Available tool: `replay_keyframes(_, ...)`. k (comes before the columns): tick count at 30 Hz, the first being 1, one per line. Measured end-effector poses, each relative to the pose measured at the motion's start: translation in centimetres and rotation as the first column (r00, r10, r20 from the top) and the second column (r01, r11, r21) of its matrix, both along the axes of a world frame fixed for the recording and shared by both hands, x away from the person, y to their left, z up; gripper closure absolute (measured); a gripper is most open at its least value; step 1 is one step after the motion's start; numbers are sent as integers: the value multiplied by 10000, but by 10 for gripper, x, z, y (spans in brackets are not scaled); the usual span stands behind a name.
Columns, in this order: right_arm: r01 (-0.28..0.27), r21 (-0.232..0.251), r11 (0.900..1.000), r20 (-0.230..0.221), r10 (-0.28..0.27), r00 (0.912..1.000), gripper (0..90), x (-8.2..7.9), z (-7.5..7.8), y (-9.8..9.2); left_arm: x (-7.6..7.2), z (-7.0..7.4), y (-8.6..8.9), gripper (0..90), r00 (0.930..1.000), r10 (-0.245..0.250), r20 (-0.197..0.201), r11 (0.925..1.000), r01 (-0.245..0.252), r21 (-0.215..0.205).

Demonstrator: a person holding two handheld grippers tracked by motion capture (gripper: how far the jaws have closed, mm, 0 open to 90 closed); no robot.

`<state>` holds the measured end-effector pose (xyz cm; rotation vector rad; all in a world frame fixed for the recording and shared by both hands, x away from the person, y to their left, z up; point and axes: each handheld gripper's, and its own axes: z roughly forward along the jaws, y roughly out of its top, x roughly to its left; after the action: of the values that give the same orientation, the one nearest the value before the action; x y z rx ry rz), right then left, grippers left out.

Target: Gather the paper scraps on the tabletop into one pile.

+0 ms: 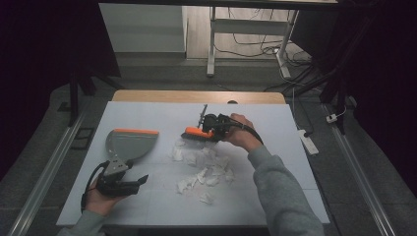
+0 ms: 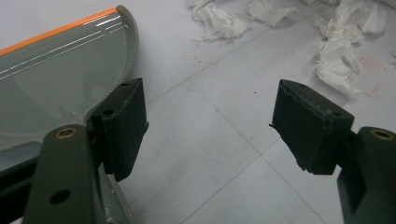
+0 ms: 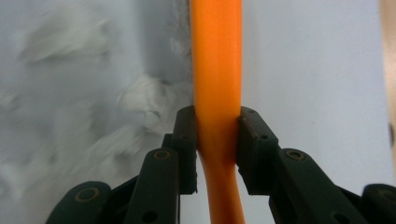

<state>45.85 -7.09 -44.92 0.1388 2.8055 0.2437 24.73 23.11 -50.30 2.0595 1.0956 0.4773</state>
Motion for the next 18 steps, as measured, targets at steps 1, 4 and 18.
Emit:
replay_keyframes(1, -13, 71, 10000, -62, 13, 10000, 709, -3, 1, -4, 0, 0, 0, 274, 10000, -2, -7, 10000, 2, 2)
replay_keyframes(4, 112, 700, 9975, -464, -79, 9989, 708, -9, 7, -19, 0, 0, -2, 274, 10000, -8, 29, 10000, 8, 18)
replay_keyframes(18, 1409, 1859, 9724, 276, -1485, 9885, 708, 13, 19, -36, 1, -1, -3, 275, 10000, -24, 5, 10000, 24, 85)
